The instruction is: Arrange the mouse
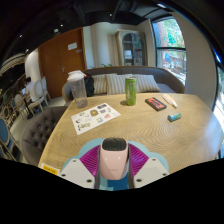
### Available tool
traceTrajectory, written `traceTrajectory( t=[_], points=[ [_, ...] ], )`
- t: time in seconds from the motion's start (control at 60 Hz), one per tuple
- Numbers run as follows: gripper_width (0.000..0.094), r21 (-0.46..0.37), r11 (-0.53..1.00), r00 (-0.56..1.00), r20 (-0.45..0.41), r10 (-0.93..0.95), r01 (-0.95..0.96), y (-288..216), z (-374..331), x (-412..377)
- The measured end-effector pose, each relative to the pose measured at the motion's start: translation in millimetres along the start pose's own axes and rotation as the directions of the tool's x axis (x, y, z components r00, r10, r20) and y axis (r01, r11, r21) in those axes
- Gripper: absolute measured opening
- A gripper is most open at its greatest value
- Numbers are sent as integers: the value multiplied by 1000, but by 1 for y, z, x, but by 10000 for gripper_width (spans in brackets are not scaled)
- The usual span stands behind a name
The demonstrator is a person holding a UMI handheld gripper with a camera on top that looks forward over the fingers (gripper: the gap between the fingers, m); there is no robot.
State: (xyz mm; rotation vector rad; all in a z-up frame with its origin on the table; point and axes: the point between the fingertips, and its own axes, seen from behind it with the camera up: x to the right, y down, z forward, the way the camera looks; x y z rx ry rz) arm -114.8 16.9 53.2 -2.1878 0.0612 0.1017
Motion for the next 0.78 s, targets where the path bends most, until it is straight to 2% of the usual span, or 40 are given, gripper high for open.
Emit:
traceTrajectory(
  t=[0.183, 0.217, 0.25, 0.333, 0.367, 0.433, 0.467, 0.783],
  points=[
    [431, -76, 996, 996, -69, -54, 49, 51, 26, 11],
    [474, -94, 994, 996, -58, -67, 62, 64, 25, 13],
    [488, -57, 997, 997, -46, -59, 56, 57, 25, 12],
    [553, -123, 992, 999, -18, -44, 42, 63, 23, 12],
    [628, -159, 986, 999, -18, -42, 38, 66, 16, 13],
    [861, -219, 975, 998, -37, -43, 34, 71, -2, 20],
    [829, -237, 971, 998, -35, -45, 36, 72, -17, 21],
    [845, -357, 934, 994, -93, -55, 18, 90, -149, 80]
  ],
)
